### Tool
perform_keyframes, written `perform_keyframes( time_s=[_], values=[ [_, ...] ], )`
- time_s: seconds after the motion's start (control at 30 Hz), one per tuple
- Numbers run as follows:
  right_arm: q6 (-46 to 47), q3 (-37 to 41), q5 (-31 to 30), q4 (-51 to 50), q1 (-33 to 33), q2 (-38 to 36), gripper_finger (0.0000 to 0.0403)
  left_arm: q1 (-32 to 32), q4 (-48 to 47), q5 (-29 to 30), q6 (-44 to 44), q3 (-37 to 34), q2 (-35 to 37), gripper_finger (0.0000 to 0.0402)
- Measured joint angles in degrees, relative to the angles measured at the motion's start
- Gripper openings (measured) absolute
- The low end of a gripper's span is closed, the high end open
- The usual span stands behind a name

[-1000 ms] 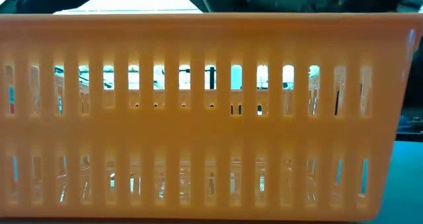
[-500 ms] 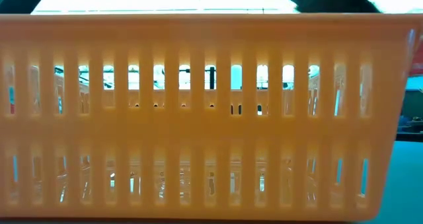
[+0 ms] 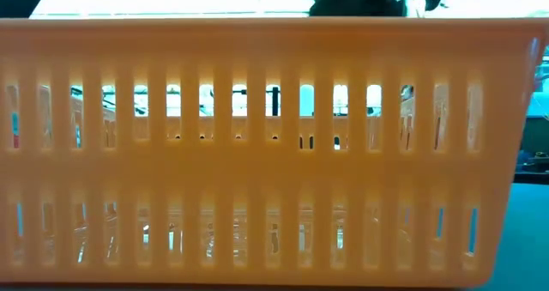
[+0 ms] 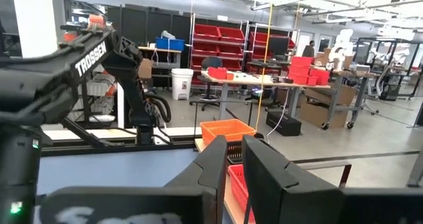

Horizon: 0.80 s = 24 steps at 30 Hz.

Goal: Stack baskets on shelf by color
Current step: Stack the red bin on top of the other red bin on the shelf

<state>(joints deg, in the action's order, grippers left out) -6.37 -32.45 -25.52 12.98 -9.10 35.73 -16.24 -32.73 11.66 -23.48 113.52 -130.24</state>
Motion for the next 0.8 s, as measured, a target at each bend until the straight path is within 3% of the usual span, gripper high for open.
perform_keyframes(
  time_s=[0.13,0.4,0.63,0.8],
  values=[
    [-0.6,0.0,0.0,0.5,0.0,-0.1,0.0045,-0.5,5.1,-0.1,1.7,-8.8,4.7,0.0007],
    [-0.4,0.0,0.0,0.9,0.0,0.1,0.0045,-1.0,14.4,5.0,9.1,-33.1,23.5,0.0007],
    [-0.4,0.0,-0.1,1.3,0.0,0.5,0.0045,-5.1,8.1,8.9,14.2,-47.0,44.4,0.0012],
    [-0.2,0.0,-0.1,2.1,0.0,0.8,0.0045,-9.8,2.4,20.3,16.9,-51.0,57.4,0.0006]
  ],
)
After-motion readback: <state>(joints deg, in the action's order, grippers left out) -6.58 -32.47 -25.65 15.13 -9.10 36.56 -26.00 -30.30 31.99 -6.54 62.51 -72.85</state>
